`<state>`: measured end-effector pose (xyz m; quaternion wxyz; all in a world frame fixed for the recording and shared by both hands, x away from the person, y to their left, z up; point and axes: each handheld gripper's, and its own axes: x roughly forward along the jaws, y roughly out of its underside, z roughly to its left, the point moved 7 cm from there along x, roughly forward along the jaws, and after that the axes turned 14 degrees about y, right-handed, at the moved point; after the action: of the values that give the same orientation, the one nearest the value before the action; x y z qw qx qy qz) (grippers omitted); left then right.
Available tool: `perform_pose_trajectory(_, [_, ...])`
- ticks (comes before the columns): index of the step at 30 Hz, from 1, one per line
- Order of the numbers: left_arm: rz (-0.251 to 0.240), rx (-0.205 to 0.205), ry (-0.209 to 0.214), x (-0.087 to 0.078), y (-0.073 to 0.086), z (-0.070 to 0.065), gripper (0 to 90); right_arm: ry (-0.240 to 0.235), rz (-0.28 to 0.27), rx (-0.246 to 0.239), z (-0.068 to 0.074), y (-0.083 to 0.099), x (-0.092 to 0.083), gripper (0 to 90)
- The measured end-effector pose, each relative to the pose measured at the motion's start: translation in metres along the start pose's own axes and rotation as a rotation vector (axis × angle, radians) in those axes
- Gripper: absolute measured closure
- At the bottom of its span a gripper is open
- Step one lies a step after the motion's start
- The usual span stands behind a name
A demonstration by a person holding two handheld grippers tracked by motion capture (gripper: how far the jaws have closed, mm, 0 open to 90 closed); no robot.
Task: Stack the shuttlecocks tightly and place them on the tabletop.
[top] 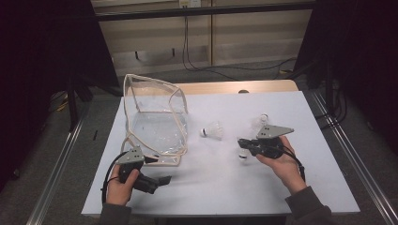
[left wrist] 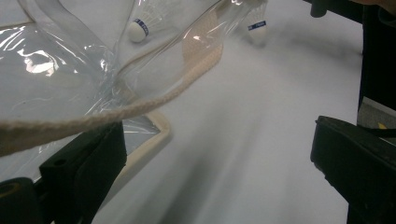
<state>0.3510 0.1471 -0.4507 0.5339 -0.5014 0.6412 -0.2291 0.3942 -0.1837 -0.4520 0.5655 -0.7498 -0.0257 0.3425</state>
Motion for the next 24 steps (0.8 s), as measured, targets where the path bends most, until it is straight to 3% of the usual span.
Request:
perform_pose_trajectory(3, [0.005,-0.001,-0.003,0.000,0.000,0.001,3.7,0.066,-0.022,0.018,-0.010,-0.002,0.003,86.8])
perform_pose_trajectory(6, [0.003,-0.002,-0.002,0.000,0.000,0.002,3.7,0.115,-0.026,0.005,-0.016,-0.001,0.006,86.3])
perform_pose_trajectory(9, [0.007,0.002,-0.003,0.000,0.000,0.002,3.7,0.109,-0.005,-0.001,-0.015,0.003,0.007,85.1])
perform_pose_trajectory(11, [0.005,0.002,-0.002,0.000,0.000,0.002,3.7,0.079,0.008,0.012,-0.011,0.006,0.007,84.3])
perform_pose_trajectory(14, [-0.002,-0.002,-0.006,0.000,0.000,0.002,3.7,0.072,0.031,-0.010,-0.006,0.009,0.005,82.3])
perform_pose_trajectory(24, [-0.002,-0.002,-0.007,0.000,-0.001,0.002,3.7,0.063,0.030,0.033,-0.010,0.019,-0.014,76.8])
